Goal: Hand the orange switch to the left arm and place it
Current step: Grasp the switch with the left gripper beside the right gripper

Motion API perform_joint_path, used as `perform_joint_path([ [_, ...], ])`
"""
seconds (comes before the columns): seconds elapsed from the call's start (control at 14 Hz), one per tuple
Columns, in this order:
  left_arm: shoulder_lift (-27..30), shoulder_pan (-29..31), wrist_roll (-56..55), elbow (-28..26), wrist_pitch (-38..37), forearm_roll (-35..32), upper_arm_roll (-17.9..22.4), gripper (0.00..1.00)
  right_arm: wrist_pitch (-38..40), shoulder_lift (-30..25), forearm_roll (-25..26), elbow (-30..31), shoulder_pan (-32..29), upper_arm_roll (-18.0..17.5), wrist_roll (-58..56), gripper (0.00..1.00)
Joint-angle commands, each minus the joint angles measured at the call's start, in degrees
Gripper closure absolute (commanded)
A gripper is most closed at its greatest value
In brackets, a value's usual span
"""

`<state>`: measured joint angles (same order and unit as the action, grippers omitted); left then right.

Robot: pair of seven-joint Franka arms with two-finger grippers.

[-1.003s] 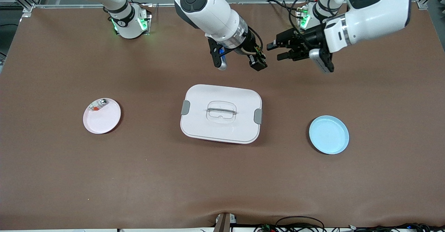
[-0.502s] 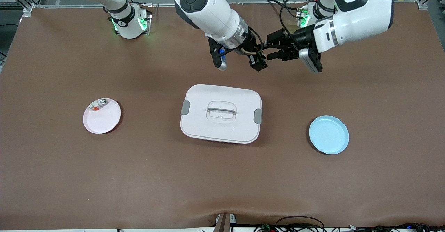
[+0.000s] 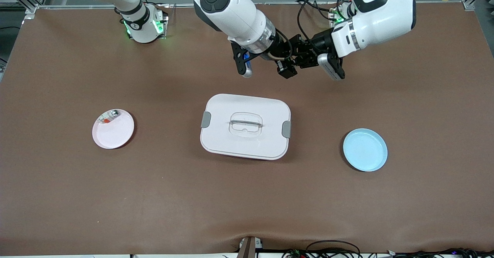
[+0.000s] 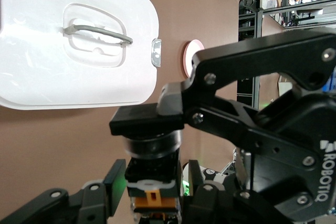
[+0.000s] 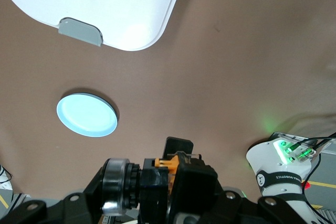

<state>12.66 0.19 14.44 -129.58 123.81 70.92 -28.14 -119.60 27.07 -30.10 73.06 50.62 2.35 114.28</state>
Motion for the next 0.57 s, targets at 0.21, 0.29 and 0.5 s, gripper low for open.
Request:
perform_joint_path([
  [0.21, -0.1, 0.9, 2.1, 0.1, 0.4, 1.6, -0.7, 0.50, 0.1, 0.9, -0.8, -1.9, 0.7, 0.6, 1.1, 0.71],
  [0.29, -0.2, 1.0, 2.1, 0.2, 0.1, 1.6, -0.4, 0.51, 0.1, 1.1, -0.8, -1.9, 0.7, 0.6, 1.1, 0.71],
  [0.5, -0.3, 2.4, 2.2, 0.5, -0.5, 1.5, -0.4, 0.57, 0.1, 1.1, -0.8, -1.9, 0.6, 0.6, 1.1, 0.71],
])
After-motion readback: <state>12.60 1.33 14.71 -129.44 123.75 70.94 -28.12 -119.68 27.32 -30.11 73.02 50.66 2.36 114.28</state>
